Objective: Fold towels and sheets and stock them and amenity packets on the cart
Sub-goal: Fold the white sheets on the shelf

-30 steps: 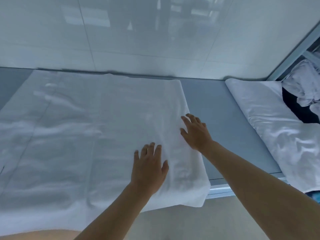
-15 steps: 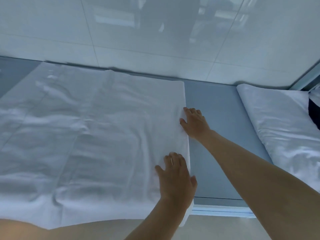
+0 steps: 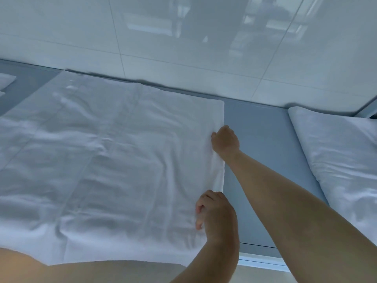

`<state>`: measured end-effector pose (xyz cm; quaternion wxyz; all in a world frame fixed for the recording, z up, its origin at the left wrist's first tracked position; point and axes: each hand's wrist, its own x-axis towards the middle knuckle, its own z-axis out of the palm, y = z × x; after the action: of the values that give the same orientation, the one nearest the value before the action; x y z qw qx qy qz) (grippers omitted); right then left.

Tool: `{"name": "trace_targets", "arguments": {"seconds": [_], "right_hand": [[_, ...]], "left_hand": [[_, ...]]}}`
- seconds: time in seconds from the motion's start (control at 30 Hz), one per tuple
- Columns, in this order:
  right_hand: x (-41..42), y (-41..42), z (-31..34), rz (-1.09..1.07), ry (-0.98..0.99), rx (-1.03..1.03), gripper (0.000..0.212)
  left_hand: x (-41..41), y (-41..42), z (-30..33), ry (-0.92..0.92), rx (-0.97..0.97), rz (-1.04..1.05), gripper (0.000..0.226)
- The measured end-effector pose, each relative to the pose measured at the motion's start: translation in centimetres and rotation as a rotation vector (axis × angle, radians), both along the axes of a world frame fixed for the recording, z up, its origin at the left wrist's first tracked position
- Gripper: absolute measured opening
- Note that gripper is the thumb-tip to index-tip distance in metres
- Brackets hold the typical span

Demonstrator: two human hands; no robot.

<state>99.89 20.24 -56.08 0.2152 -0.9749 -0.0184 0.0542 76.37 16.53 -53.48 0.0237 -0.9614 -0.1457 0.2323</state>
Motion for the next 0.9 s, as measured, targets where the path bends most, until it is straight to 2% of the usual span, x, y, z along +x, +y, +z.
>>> {"name": "trace_targets", "arguments": {"seconds": [0.1,0.2,0.27,0.37,0.47,0.57,0.67,0.8,0.9], "right_hand": [[-0.1,0.0,0.0,-0.015,0.0,0.026,0.037],[-0.5,0.0,-0.1,0.061,-0.054,-0.043,0.052],[-0.6,-0.1,-0.2,0.11,-0.084,-0.081,0.057],[-0.6,-0.4,-0.3,0.164,-0.141,-0.115,0.053],[-0.6,-0.7,0.0,0.205,-0.2,-0.12,0.047],[-0.5,-0.5,0.9,0.222,-0.247,-0.114,0.043],[-0.8,0.0,2.0,0.206,-0.274,-0.097,0.037],[-1.3,1.0,2.7,0.194,-0.286,-0.095,0.036],[-1.6,1.5,3.2,0.199,-0.309,-0.12,0.033]], "left_hand": [[-0.5,-0.2,0.1,-0.005,0.052,-0.039,0.062],[-0.8,-0.3,0.4,-0.006,0.08,-0.07,0.048],[-0.7,0.0,0.4,-0.04,0.063,-0.093,0.053],[-0.8,0.4,0.1,-0.108,0.053,-0.132,0.052],[-1.5,0.7,-0.3,-0.119,-0.015,-0.046,0.059],[-2.6,1.6,0.0,-0.202,-0.148,0.078,0.034],[-3.6,2.9,1.2,-0.322,-0.273,0.204,0.033],[-4.6,3.6,1.4,-0.458,-0.268,0.146,0.052],[-5.2,4.4,1.6,-0.342,-0.354,0.116,0.043]]}}
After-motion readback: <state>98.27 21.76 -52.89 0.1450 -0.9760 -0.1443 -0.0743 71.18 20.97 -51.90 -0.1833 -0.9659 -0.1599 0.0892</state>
